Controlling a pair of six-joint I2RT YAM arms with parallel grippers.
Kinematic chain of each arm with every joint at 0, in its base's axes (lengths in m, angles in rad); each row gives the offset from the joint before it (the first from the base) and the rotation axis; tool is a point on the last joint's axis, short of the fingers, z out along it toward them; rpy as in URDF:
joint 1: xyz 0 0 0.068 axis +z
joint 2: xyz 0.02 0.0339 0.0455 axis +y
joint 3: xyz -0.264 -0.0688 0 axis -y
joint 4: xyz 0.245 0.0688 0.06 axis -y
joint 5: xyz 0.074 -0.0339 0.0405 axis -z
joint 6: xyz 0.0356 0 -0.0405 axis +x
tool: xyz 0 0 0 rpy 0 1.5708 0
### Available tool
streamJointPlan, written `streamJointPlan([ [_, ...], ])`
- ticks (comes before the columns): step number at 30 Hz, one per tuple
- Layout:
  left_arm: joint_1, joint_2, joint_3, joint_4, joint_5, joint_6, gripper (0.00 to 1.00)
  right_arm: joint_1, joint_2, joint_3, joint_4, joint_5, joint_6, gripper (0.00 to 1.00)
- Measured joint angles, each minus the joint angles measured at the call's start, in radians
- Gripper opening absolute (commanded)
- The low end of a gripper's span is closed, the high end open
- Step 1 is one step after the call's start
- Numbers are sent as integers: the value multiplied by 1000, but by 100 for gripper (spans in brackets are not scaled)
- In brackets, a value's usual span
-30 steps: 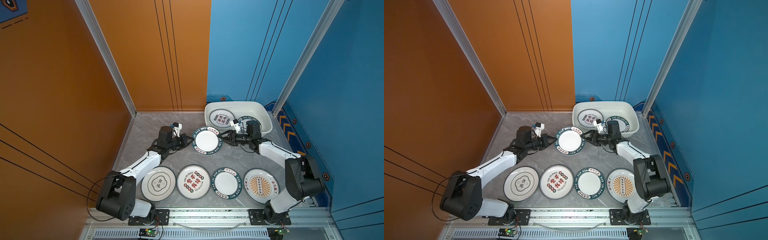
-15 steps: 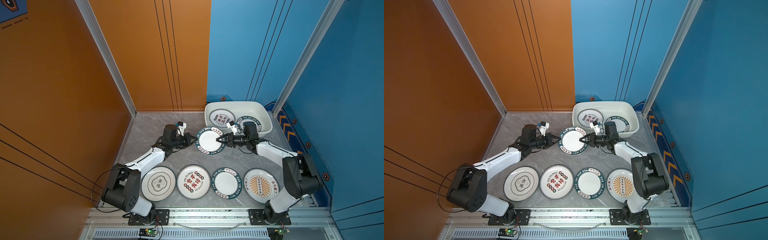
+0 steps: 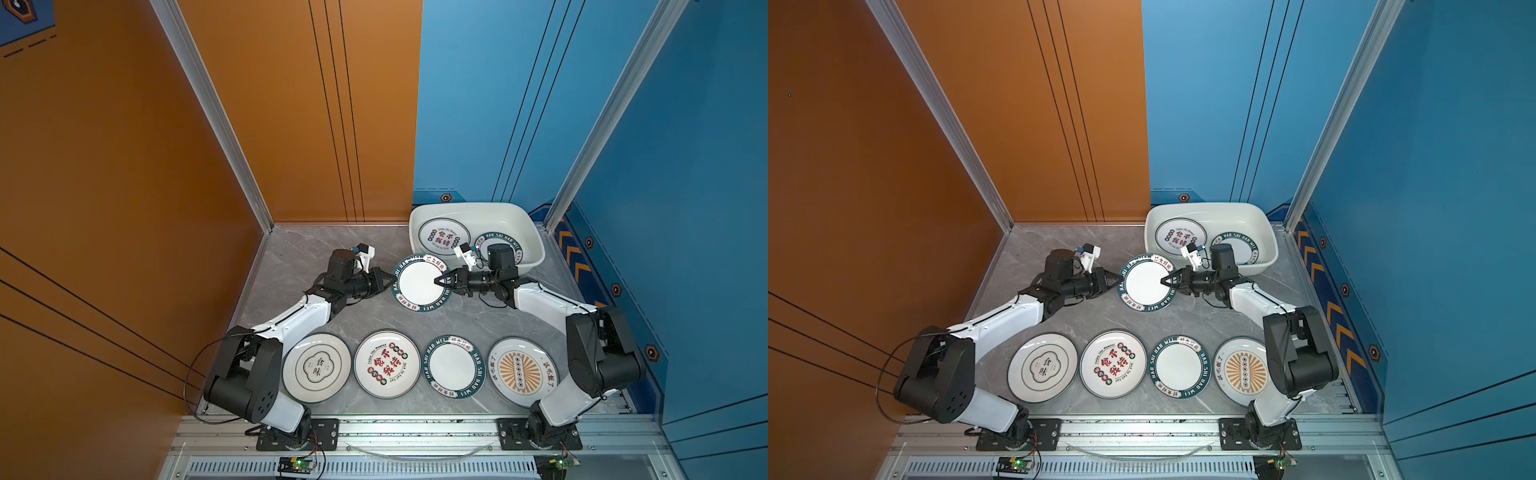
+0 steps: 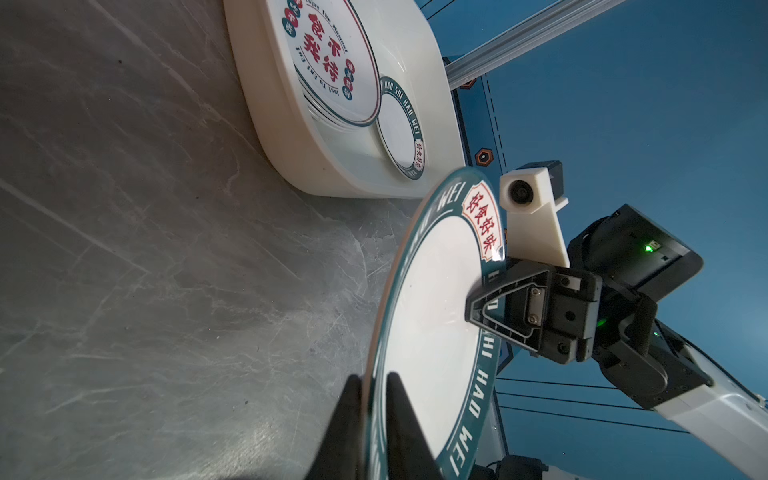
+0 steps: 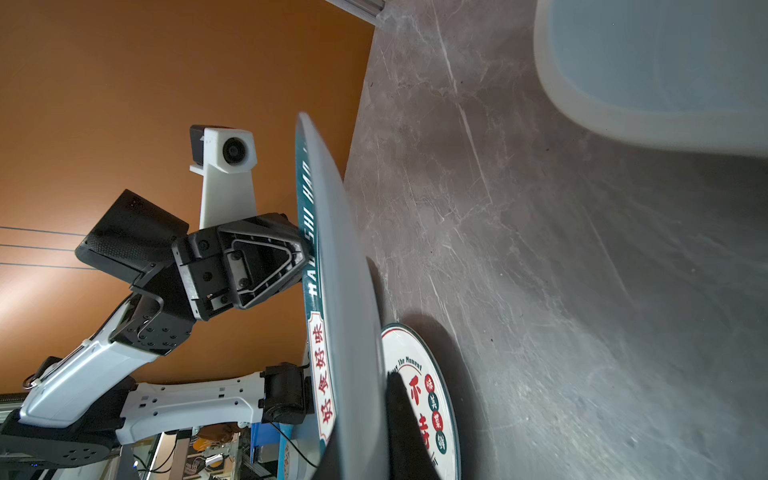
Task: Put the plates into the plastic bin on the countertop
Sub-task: 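Grasp the upright plate rim with right gripper beside the left gripper, then carry the green-rimmed plate into the white bin with right gripper while left gripper withdraws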
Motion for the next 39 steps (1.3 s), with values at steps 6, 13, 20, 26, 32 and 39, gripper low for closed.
streamJointPlan([
  [6,-4,-1,1,-14,-6,24,61,-33,-26,1,-81,18,-34,0],
  [13,-4,-72,-25,-46,-36,66,98,-103,-43,88,-221,47,-78,0],
  [20,27,-196,-150,-15,-84,76,98,-211,-42,257,-347,126,-104,0],
  [26,78,-203,-212,-20,-89,72,98,-308,2,379,-381,230,-86,0],
  [32,106,-233,-216,-37,-90,80,98,-401,134,489,-404,355,-52,0],
  [39,147,-237,-263,-36,-81,81,98,-450,309,633,-467,462,-34,0],
])
